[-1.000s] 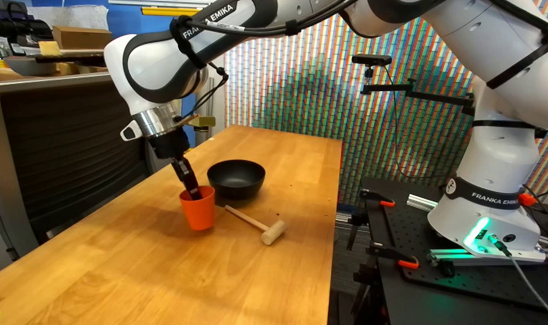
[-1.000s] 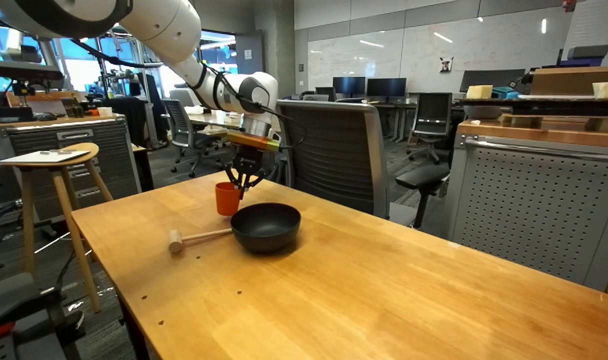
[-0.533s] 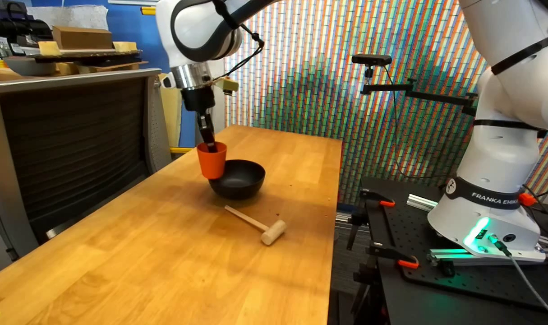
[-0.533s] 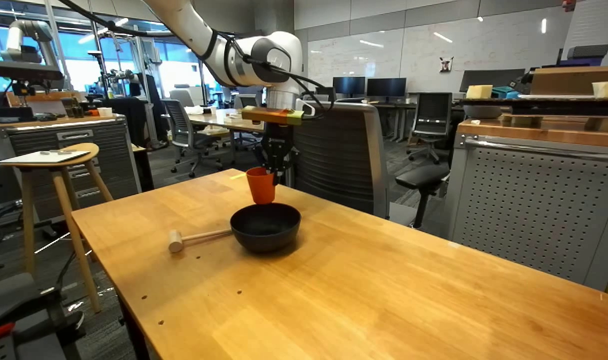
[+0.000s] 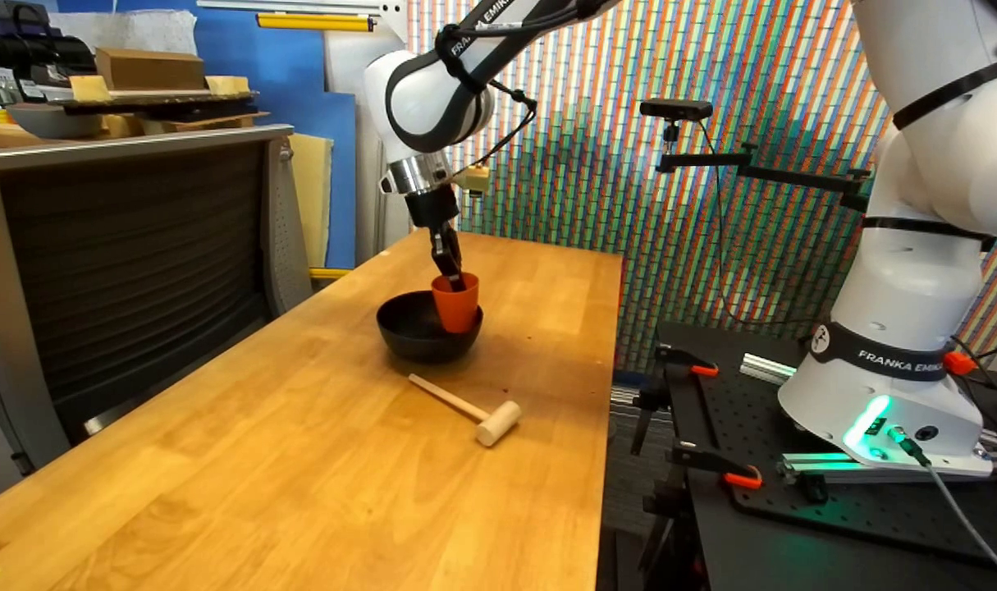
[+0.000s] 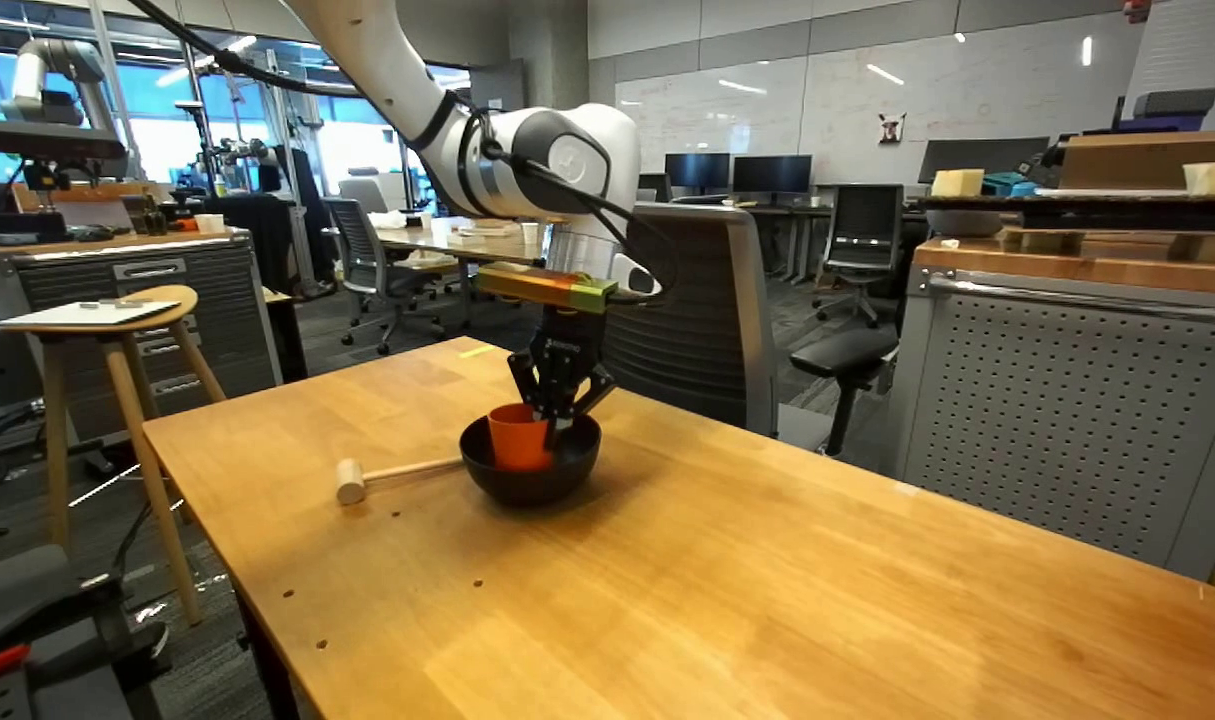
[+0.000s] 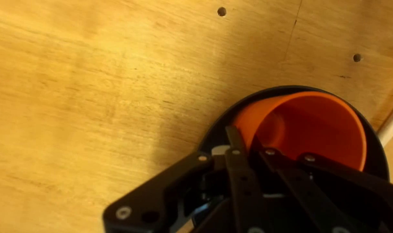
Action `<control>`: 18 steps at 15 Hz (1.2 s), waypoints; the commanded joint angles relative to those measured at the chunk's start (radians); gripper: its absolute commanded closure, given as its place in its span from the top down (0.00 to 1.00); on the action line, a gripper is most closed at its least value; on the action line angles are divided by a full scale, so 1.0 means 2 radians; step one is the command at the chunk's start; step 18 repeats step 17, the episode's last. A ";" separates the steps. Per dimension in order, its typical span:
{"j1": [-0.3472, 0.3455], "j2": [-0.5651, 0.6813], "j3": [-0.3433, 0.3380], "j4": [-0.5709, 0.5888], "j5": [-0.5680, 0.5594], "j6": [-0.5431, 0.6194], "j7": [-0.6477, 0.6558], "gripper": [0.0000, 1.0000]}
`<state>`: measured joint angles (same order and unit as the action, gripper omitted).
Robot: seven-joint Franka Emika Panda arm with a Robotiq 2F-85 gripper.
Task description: Put the cup into the bowl.
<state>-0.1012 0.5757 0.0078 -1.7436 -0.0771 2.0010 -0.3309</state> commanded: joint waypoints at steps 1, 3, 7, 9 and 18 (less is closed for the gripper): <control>0.006 0.000 0.001 -0.021 -0.001 0.048 0.017 0.01; 0.010 -0.003 0.001 -0.031 -0.003 0.073 0.022 0.30; 0.003 -0.067 0.008 -0.104 -0.011 0.143 -0.018 0.54; 0.002 -0.119 0.003 -0.157 -0.027 0.193 -0.036 0.69; 0.004 -0.177 -0.008 -0.213 -0.031 0.237 -0.028 0.92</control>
